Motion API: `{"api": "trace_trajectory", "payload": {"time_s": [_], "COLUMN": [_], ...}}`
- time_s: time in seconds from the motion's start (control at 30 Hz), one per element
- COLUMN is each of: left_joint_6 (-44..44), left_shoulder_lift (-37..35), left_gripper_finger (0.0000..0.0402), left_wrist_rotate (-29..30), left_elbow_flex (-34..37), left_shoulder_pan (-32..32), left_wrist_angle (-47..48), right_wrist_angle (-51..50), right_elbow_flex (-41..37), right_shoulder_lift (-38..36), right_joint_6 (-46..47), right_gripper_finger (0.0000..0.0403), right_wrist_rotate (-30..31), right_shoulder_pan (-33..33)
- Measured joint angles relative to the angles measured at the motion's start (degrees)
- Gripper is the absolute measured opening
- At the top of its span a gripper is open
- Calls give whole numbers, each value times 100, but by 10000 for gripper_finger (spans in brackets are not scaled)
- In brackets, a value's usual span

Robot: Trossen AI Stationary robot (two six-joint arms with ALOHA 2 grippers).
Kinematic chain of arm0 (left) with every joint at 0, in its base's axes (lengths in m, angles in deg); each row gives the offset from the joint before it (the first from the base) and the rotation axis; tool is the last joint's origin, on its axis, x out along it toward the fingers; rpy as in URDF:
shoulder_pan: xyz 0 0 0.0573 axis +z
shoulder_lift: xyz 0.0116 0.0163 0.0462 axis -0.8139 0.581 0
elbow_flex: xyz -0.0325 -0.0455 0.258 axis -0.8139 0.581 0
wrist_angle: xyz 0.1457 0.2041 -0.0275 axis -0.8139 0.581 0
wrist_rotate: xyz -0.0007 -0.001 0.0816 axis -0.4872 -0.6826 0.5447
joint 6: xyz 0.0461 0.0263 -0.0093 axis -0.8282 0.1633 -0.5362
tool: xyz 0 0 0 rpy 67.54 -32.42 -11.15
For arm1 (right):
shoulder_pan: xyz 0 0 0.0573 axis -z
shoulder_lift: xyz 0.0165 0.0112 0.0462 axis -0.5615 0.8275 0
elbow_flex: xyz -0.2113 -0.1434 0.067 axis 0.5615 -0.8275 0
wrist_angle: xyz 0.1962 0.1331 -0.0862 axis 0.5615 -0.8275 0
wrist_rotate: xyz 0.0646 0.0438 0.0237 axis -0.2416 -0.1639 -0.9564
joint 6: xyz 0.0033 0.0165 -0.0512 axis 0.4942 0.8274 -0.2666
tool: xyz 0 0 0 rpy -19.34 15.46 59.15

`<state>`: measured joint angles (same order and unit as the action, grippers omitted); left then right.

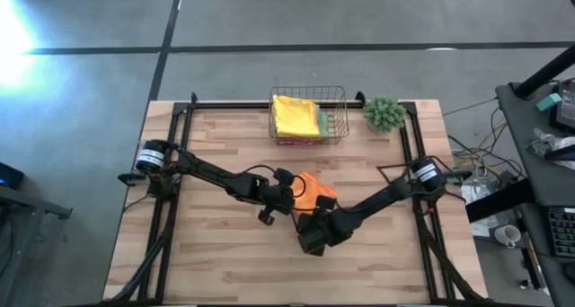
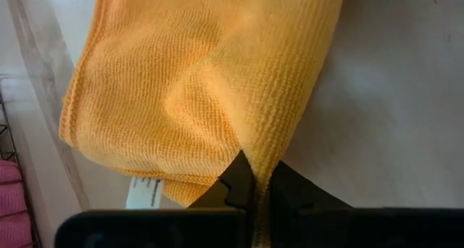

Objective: Fold microfiber towels
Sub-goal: Stack the folded orange microfiber cloth on top of the folded yellow microfiber cloth

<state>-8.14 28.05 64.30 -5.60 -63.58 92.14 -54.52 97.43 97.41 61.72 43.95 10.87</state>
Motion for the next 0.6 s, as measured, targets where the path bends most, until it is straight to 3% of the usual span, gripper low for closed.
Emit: {"api": "trace_trajectory", "payload": {"time_s": [0.2,0.43,0.6], "left_joint_6": [2,2,4], "left_shoulder_lift": [0,0,-30], "left_gripper_finger": [0,0,0], "left_wrist_rotate": [-9,-17,-17], "left_elbow_flex": [0,-2,-50], "left_shoulder_pan": [0,-4,1], "left_wrist_angle": [-4,9,185], "right_wrist_angle": [-16,-239,-431], "right_elbow_flex": [21,14,-7], "right_shoulder_lift": [202,116,-15], "right_joint_6": [283,521,436], "right_gripper_finger": [138,29,11], "right_wrist_rotate": [-147,-132,-54], "right_shoulder_pan": [5,132,220]}}
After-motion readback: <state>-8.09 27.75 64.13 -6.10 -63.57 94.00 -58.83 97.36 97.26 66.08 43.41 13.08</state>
